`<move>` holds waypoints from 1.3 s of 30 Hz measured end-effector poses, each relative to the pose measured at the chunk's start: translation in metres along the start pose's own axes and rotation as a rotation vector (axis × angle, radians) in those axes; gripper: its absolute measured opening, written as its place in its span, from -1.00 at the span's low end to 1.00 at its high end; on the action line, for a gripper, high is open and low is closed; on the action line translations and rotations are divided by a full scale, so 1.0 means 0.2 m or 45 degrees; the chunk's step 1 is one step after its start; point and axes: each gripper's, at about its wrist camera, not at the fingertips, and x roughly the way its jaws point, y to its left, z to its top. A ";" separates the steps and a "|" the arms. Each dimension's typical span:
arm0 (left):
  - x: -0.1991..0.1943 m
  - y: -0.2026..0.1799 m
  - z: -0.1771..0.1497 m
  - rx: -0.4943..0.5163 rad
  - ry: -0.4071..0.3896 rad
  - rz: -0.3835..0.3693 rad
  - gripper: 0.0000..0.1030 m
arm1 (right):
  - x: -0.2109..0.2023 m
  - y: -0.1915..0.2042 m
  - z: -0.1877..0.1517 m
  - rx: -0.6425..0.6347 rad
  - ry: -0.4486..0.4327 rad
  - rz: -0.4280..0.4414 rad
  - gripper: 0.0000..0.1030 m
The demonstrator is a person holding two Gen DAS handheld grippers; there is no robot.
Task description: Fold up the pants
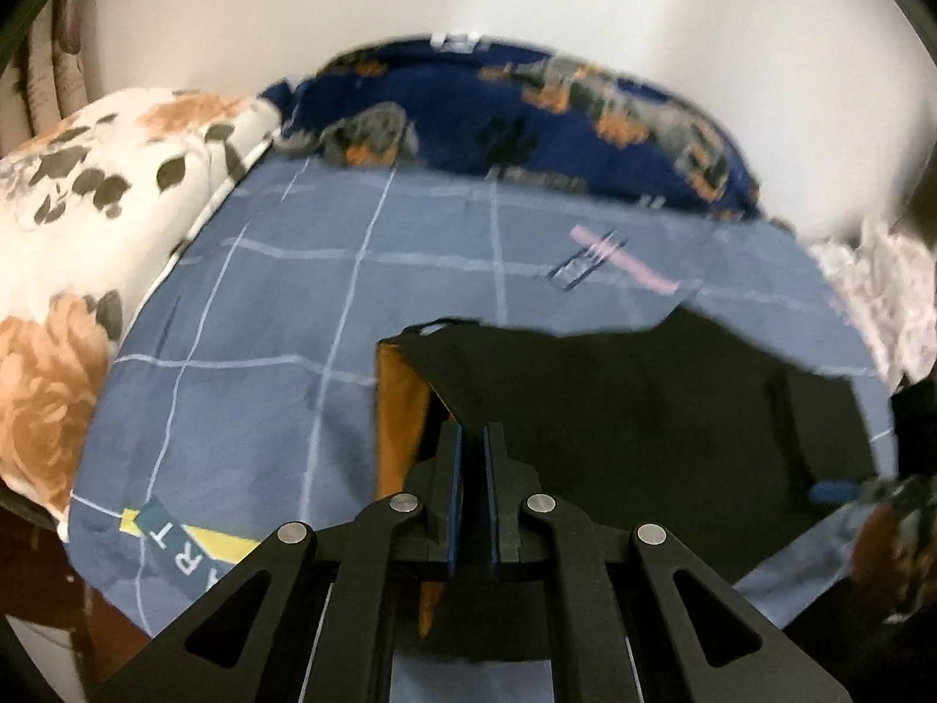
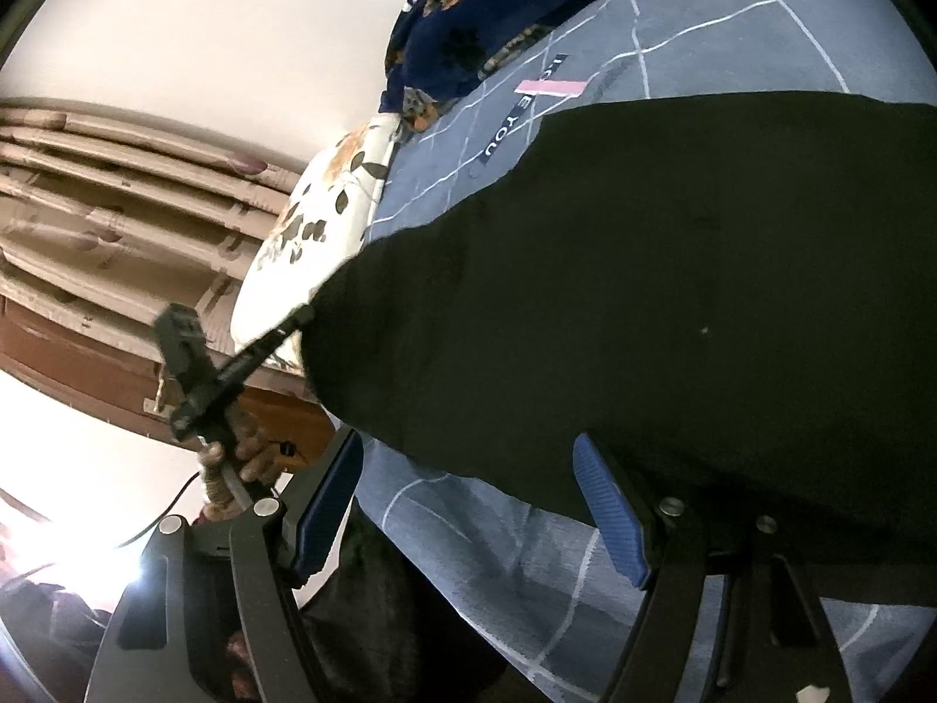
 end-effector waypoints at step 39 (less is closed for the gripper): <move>0.30 0.17 -0.22 0.013 0.519 -0.630 0.26 | 0.02 -0.04 -0.02 0.052 0.034 -0.031 0.56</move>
